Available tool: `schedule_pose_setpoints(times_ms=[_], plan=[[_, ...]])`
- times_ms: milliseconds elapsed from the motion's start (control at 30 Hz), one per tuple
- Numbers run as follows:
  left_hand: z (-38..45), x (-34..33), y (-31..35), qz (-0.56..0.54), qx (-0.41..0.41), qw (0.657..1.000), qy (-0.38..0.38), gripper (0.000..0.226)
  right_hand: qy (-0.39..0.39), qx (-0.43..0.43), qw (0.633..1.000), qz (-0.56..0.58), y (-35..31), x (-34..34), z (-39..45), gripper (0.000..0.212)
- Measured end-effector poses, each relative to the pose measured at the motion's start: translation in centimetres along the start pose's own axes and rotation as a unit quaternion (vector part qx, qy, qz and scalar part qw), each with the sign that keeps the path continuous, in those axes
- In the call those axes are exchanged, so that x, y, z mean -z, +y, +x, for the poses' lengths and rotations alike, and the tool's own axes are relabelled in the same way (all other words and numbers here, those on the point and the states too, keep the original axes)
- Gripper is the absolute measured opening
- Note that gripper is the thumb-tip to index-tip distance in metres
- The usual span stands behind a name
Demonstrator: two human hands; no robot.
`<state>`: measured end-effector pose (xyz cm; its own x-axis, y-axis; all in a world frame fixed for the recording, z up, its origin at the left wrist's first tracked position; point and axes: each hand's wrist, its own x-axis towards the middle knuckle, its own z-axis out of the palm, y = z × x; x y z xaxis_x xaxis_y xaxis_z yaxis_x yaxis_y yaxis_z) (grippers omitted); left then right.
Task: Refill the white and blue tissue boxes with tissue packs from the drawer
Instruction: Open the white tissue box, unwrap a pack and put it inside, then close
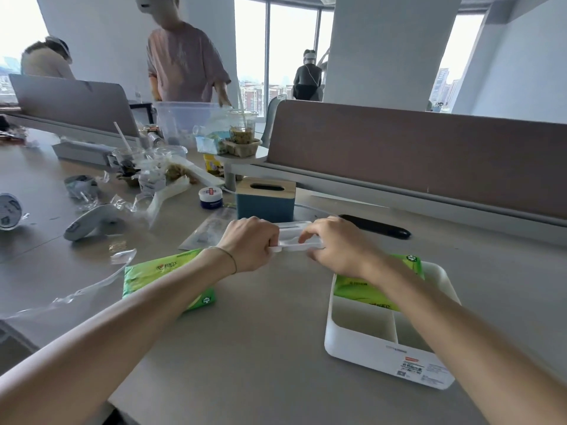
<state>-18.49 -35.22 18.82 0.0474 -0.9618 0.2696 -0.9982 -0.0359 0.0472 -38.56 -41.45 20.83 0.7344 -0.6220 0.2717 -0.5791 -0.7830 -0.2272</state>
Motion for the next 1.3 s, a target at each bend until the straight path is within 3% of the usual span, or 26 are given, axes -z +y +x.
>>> schedule_pose_setpoints(times_ms=[267, 400, 633, 1000, 1133, 1233, 1300], plan=[[-2.1, 5.0, 2.5, -0.040, -0.044, 0.996, 0.072, 0.005, 0.093, 0.035, 0.995, -0.013, 0.5, 3.2, -2.9, 0.015], [-3.3, 6.3, 5.4, -0.058, -0.085, 0.992, 0.074, 0.007, 0.127, 0.068, 0.989, -0.016, 1.4, 5.1, -6.8, 0.014], [-5.9, 5.6, 11.5, -0.091, -0.139, 0.983, 0.080, 0.006, 0.174, 0.027, 0.984, -0.017, 2.5, 6.5, -15.1, 0.010], [-6.5, 2.8, 15.8, -0.090, -0.174, 0.980, 0.024, 0.006, 0.151, -0.013, 0.988, -0.016, 4.6, 5.4, -20.4, 0.013], [-6.4, 2.1, 15.7, -0.099, -0.195, 0.976, -0.007, 0.006, 0.108, -0.038, 0.993, -0.005, 5.1, 4.6, -20.5, 0.011], [-6.0, 1.6, 14.8, -0.130, -0.221, 0.966, 0.014, 0.020, 0.088, -0.049, 0.995, 0.011, 5.4, 4.3, -20.5, 0.012], [-5.1, 1.4, 14.3, -0.167, -0.237, 0.956, 0.036, 0.040, 0.079, -0.038, 0.996, 0.017, 5.5, 4.1, -20.4, 0.011]])
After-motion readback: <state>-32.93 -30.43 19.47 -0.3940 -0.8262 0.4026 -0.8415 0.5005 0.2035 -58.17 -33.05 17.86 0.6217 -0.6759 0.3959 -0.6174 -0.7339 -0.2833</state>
